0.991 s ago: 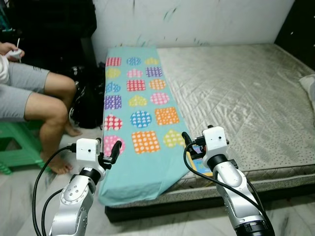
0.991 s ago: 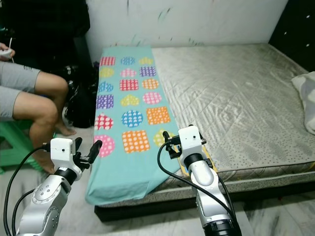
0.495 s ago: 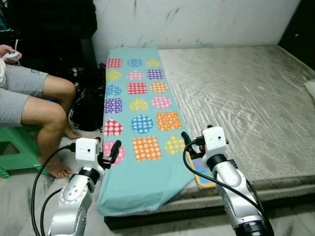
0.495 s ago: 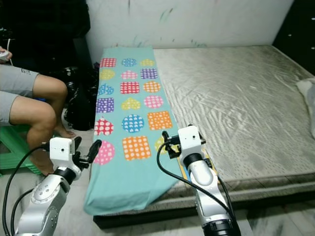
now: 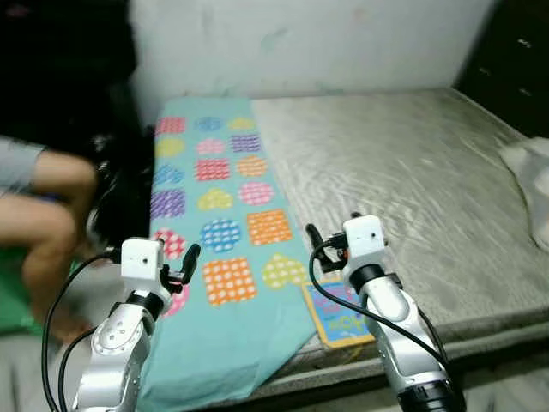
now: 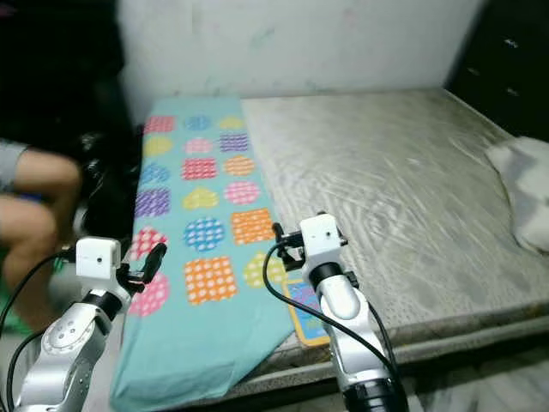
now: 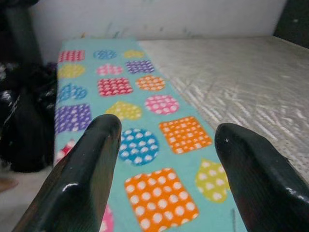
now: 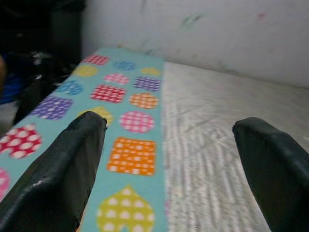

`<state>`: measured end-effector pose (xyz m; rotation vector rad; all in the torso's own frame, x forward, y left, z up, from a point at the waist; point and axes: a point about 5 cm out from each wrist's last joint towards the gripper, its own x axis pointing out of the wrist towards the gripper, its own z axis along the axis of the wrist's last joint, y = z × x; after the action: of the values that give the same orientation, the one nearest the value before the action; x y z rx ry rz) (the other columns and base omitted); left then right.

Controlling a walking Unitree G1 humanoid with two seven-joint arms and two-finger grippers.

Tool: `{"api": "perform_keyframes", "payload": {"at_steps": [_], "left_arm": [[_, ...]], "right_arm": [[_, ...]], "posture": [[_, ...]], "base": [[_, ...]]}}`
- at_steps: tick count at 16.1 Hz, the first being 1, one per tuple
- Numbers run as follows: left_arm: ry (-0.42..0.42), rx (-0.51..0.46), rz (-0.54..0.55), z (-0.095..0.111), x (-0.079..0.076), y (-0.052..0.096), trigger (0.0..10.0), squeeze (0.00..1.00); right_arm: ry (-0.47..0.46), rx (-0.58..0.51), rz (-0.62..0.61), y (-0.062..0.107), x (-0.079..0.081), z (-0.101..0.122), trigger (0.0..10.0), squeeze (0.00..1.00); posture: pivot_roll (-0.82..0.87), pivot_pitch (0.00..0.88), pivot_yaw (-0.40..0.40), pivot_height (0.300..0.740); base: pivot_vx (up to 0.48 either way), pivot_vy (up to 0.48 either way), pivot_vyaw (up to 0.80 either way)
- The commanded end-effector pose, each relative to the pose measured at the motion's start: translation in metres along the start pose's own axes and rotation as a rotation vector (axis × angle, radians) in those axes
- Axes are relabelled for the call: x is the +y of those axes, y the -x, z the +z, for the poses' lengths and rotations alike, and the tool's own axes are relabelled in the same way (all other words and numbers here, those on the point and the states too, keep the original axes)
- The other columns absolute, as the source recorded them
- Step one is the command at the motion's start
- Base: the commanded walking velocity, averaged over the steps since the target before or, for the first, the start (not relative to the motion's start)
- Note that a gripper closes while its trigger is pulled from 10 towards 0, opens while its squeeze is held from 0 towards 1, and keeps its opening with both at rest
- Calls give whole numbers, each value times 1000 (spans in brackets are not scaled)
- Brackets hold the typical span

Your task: Clean up the room

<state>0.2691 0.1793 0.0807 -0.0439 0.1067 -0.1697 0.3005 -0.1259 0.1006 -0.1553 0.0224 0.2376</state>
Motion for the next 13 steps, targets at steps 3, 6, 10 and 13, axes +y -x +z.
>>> {"api": "perform_keyframes", "payload": {"at_steps": [3,6,10,13], "left_arm": [[-8,0,-4,0,-4,-1,10000,0],[-6,1,-3,0,-5,-1,10000,0],[0,4,-1,0,-5,-1,10000,0],[2,5,-2,0,-5,-2,10000,0]], "right_arm": [[7,13,-15,2,-6,-2,10000,0],[15,11,-9,3,-5,-2,10000,0],[17,15,-6,3,-6,-3,10000,0],[18,17,-4,2,-5,-3,10000,0]], "posture": [[-109,0,-18,740],[-111,0,-21,740],[-112,0,-22,740],[-114,0,-23,740]], "base": [[0,0,0],[0,-185,154],[0,-314,472],[0,-312,308]]}}
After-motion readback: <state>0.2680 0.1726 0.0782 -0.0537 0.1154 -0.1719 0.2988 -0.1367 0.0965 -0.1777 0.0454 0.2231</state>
